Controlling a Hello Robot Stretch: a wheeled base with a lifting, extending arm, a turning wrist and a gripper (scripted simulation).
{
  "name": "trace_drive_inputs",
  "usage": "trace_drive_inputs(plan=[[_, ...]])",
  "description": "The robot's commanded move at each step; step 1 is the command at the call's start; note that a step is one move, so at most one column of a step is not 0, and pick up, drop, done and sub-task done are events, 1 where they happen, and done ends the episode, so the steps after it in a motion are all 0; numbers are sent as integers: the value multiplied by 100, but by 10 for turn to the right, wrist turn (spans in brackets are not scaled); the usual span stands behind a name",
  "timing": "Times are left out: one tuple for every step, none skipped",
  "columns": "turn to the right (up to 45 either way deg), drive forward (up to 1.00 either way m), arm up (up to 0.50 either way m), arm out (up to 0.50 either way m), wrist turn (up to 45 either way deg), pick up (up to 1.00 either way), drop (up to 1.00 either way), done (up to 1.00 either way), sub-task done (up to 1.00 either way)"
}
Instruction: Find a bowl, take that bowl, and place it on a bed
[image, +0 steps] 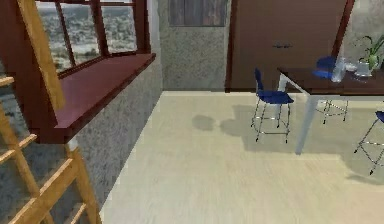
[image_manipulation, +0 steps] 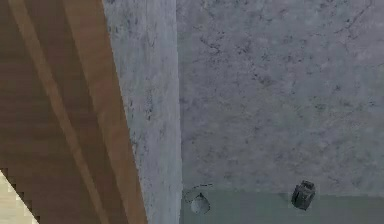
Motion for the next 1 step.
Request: trace_drive_inputs(plan=[[0, 15, 0, 0, 0, 0, 0, 0, 0]])
